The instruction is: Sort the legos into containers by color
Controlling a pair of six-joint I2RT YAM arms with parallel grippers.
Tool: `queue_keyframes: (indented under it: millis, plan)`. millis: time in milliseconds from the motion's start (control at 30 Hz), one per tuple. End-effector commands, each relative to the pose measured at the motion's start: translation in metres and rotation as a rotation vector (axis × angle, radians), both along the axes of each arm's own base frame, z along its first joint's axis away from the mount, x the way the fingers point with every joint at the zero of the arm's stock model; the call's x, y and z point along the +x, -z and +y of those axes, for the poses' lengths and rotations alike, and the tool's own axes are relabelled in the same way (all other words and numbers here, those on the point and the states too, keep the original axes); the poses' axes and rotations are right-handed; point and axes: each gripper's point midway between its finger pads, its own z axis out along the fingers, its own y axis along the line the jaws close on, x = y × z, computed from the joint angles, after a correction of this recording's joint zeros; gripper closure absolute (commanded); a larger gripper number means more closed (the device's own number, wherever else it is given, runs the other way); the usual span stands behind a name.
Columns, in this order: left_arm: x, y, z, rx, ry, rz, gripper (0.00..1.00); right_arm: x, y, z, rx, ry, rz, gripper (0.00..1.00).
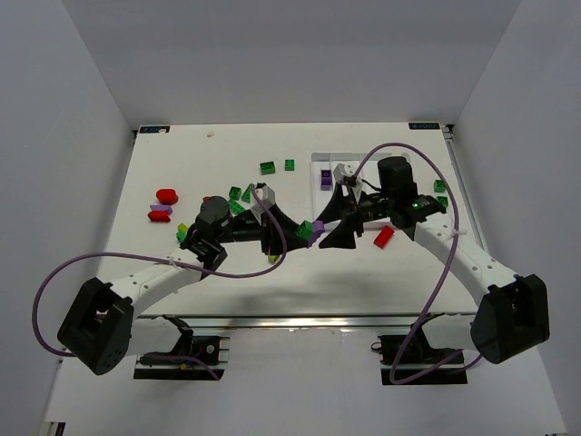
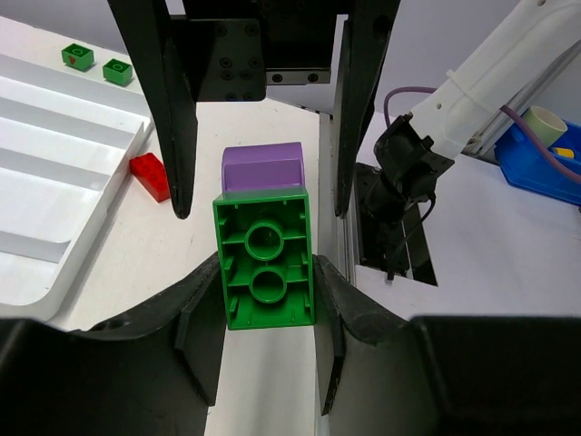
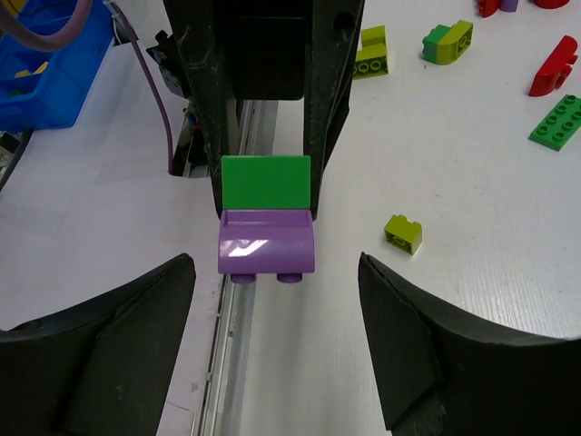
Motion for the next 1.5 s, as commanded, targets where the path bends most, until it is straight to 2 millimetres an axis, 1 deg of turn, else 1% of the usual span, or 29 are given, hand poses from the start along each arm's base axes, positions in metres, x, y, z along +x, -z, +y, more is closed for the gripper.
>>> queue_keyframes:
  millis: [0,267,367,400,467,500,567,600,633,700,767,800,833,867,900,1067,1167,1333,1400,1433,1467]
  plan:
    - [-0.007,-0.001,-0.002,-0.010,0.033,-0.011,1.00,-0.002,-0.009,0.007,0.024,-0.015,-0.039,0.23]
    - [-0.006,0.006,-0.004,0.009,0.033,-0.001,1.00,-0.007,-0.015,0.012,0.035,-0.035,-0.055,0.31]
    - [-0.006,0.006,-0.004,0.009,0.031,-0.001,1.00,-0.008,-0.014,0.012,0.036,-0.037,-0.058,0.38]
    - [-0.006,0.006,-0.004,0.009,0.031,-0.001,1.00,-0.008,-0.014,0.012,0.035,-0.035,-0.058,0.44]
    - [-0.005,0.005,-0.004,0.007,0.024,-0.007,1.00,-0.008,-0.012,0.012,0.031,-0.037,-0.056,0.50]
    - [-0.005,0.006,-0.004,0.011,0.020,-0.005,1.00,-0.008,-0.011,0.011,0.030,-0.036,-0.055,0.62]
    - [0.000,0.005,-0.003,0.018,-0.006,-0.021,1.00,-0.008,-0.008,0.011,0.020,-0.040,-0.045,0.79]
    - [0.001,0.003,-0.002,0.016,-0.017,-0.032,1.00,-0.009,-0.007,0.011,0.018,-0.041,-0.043,0.90]
    - [0.002,0.001,-0.001,0.013,-0.030,-0.044,1.00,-0.010,-0.005,0.010,0.011,-0.042,-0.034,0.94]
    - [0.002,-0.012,0.004,-0.015,-0.060,-0.092,1.00,-0.010,-0.002,0.010,0.006,-0.047,-0.048,1.00]
    - [0.002,-0.017,0.007,-0.029,-0.082,-0.116,1.00,-0.011,0.003,0.008,-0.009,-0.049,-0.041,1.00]
    - [0.003,-0.025,0.010,-0.046,-0.106,-0.136,1.00,-0.010,0.005,0.008,-0.012,-0.048,-0.049,1.00]
    - [0.004,-0.028,0.013,-0.052,-0.119,-0.146,1.00,-0.010,0.007,0.008,-0.017,-0.047,-0.047,1.00]
    - [0.004,-0.028,0.014,-0.056,-0.128,-0.150,1.00,-0.008,0.011,0.008,-0.027,-0.043,-0.038,1.00]
    - [0.005,-0.034,0.017,-0.070,-0.144,-0.166,1.00,-0.006,0.013,0.008,-0.034,-0.036,-0.048,1.00]
    - [0.010,-0.042,0.025,-0.091,-0.174,-0.180,1.00,0.002,0.024,0.006,-0.066,-0.016,-0.026,1.00]
    - [0.014,-0.044,0.029,-0.094,-0.192,-0.187,1.00,0.005,0.027,0.005,-0.073,-0.004,-0.027,1.00]
    - [0.022,-0.049,0.037,-0.105,-0.246,-0.197,1.00,0.017,0.033,0.002,-0.101,0.044,-0.031,1.00]
    - [0.025,-0.053,0.041,-0.114,-0.274,-0.207,1.00,0.028,0.040,0.000,-0.140,0.100,-0.039,1.00]
    - [0.027,-0.053,0.043,-0.114,-0.288,-0.209,1.00,0.040,0.042,0.001,-0.152,0.145,-0.070,1.00]
    - [0.028,-0.054,0.044,-0.114,-0.302,-0.209,1.00,0.059,0.054,-0.005,-0.217,0.250,-0.095,1.00]
